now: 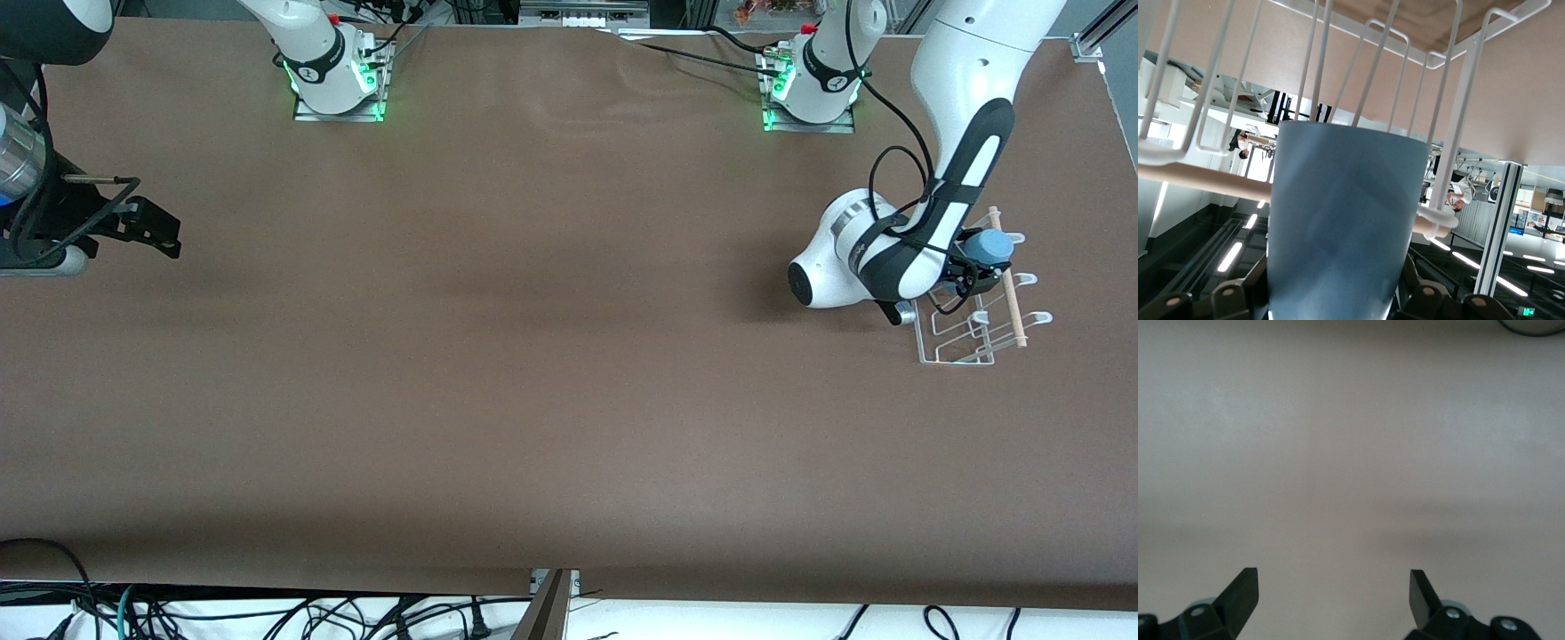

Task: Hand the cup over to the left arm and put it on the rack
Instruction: 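Lower the cup onto the rack prongs and open the left gripper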

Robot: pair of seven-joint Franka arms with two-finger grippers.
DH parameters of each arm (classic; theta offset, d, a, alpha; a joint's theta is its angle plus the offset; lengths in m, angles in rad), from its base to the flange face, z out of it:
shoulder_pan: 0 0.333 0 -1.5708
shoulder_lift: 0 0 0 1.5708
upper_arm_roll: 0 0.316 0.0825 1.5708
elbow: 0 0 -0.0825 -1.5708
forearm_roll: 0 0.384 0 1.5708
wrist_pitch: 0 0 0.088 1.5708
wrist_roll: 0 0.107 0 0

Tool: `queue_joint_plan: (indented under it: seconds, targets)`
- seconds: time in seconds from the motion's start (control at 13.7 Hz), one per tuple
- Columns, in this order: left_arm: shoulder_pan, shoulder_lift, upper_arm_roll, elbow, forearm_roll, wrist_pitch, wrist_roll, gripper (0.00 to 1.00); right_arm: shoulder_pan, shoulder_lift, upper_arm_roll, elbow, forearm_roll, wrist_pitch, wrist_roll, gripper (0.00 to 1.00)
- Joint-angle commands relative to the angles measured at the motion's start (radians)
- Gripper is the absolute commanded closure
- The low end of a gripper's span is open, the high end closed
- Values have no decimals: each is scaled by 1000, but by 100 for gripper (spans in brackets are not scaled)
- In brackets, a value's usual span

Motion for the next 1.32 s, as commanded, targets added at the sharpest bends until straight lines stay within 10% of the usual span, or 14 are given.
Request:
queue_joint_plan:
  seconds: [0.0,0.66,1.24]
  targets:
    - [19,-4,-8,3,28,10,-7,0,-18,10,18,28,-3,-22,-16,0]
    - [18,-58,-9,140,-221,-32,5,0,-19,10,18,28,-3,-24,-16,0]
    - [114,-179,3,363,-883,43,-293,0,-21,10,18,28,-2,-24,-16,0]
